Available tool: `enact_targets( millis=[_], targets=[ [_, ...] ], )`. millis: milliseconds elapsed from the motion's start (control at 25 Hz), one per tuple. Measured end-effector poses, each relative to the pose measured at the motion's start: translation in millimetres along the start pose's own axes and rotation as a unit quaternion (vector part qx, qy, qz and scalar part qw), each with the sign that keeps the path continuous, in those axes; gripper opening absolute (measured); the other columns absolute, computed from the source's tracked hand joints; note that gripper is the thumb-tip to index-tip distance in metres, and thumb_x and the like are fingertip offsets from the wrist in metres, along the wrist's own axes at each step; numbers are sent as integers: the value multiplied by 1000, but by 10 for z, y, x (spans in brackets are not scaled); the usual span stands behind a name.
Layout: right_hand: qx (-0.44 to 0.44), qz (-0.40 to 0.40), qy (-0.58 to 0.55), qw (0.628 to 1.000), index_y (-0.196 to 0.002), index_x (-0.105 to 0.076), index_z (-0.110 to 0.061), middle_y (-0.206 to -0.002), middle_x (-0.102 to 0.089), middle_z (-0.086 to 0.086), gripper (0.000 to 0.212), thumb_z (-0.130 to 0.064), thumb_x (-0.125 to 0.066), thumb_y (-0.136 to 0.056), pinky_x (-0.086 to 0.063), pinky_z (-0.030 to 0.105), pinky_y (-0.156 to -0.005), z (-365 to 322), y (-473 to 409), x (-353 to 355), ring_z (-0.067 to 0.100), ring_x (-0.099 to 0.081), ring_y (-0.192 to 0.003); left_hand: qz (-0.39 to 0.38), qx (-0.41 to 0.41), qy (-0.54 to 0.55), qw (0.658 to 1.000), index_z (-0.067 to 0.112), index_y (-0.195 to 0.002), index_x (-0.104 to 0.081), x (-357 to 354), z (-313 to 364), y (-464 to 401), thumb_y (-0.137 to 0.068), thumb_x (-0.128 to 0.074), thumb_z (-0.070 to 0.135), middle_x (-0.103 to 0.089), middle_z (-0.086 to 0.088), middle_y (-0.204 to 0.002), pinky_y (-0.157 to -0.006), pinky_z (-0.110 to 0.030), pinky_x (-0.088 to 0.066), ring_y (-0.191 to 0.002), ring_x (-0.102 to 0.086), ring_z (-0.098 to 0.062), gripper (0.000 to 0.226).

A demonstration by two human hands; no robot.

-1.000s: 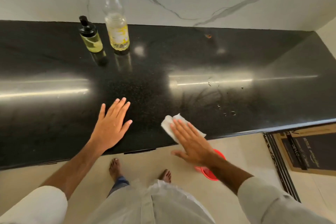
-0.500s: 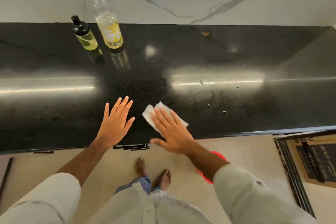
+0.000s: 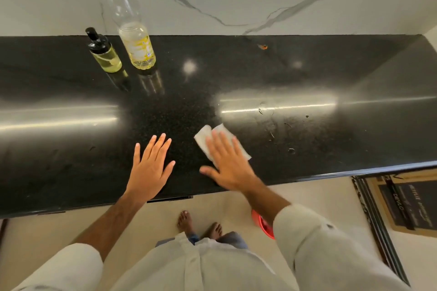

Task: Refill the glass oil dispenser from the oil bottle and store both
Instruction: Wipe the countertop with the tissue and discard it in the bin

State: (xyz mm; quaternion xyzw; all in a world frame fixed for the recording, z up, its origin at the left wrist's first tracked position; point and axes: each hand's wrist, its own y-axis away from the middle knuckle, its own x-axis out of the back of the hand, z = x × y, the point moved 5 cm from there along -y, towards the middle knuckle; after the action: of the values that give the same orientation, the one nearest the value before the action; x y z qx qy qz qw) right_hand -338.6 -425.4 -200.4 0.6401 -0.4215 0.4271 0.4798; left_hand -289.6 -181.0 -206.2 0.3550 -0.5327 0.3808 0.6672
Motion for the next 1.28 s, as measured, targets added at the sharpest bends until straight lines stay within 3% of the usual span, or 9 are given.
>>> enact_targets(
  millis=[120, 280, 480, 640, 800, 920, 1040, 1200, 1280],
  targets=[
    [25, -4, -3, 1000, -165, 9, -20, -172, 17, 4, 88, -74, -22, -102, 7, 48, -129, -3, 620, -107, 20, 20, -158, 5, -1, 15, 1000, 20, -160, -20, -8, -22, -5, -101, -25, 52, -15, -1, -169, -124, -58, -9, -157, -6, -20, 68],
    [-112, -20, 10, 993, -164, 11, -16, -172, 18, 8, 93, -78, -7, -98, -6, 57, -128, 1044, 1074, -82, 24, 18, -159, -3, -1, 22, 1000, 20, -160, -21, -15, -4, -49, -104, -27, 51, -15, -2, -169, -123, -62, -9, -157, -6, -21, 64],
    [-203, 1, -28, 979, -163, 14, -12, -171, 18, 13, 102, -82, -8, -93, 4, 60, -127, 1706, 421, 238, 29, 19, -158, 18, 3, 0, 1000, 17, -158, -25, -21, 307, -201, -103, -30, 49, -23, -4, -167, -122, -62, -16, -155, -17, -24, 65],
    [-94, 4, -3, 996, -163, 10, -6, -171, 16, 18, 103, -82, -9, -95, 3, 62, -126, 1284, 209, 167, 33, 21, -157, 14, -10, 0, 1000, 15, -158, -28, -24, 812, -437, -101, -50, 43, -25, -5, -166, -121, -63, -17, -155, -20, -25, 66],
    [19, -21, 14, 999, -164, 10, -11, -171, 18, 11, 97, -77, -23, -100, 6, 57, -128, 1182, 1037, -37, 25, 20, -158, 9, -3, -7, 1000, 15, -157, -30, -136, 1231, -527, -101, -50, 42, -27, -5, -166, -120, -63, -19, -154, -22, -24, 66],
    [-20, -22, 34, 999, -163, 13, -14, -171, 21, 9, 96, -78, -19, -100, 4, 56, -128, 1903, 1397, -23, 25, 19, -158, 16, 24, 0, 1000, 15, -157, -31, -162, 1330, -553, -101, -50, 40, -29, -6, -164, -119, -63, -20, -154, -23, -25, 64],
    [-98, -26, 18, 995, -162, 16, -11, -169, 27, 11, 99, -80, -12, -97, 9, 54, -127, 2482, 1127, 153, 27, 21, -158, 17, 37, 2, 999, 16, -156, -32, -171, 1355, -567, -102, -49, 41, -30, -4, -164, -120, -62, -20, -154, -22, -24, 62],
    [-114, 3, -24, 993, -161, 14, -5, -169, 24, 16, 107, -84, -10, -94, 10, 56, -127, 2226, 315, 317, 29, 26, -156, 9, 58, 1, 998, 17, -156, -32, -174, 1378, -582, -102, -46, 42, -29, -3, -165, -121, -61, -20, -155, -19, -22, 61],
    [-62, 4, -32, 998, -162, 10, -4, -169, 21, 18, 108, -85, -12, -93, 6, 55, -128, 1875, 133, 295, 31, 24, -156, 7, 67, 0, 998, 17, -155, -33, -170, 1388, -592, -102, -48, 42, -30, -3, -164, -121, -61, -20, -155, -20, -22, 60]
  ],
)
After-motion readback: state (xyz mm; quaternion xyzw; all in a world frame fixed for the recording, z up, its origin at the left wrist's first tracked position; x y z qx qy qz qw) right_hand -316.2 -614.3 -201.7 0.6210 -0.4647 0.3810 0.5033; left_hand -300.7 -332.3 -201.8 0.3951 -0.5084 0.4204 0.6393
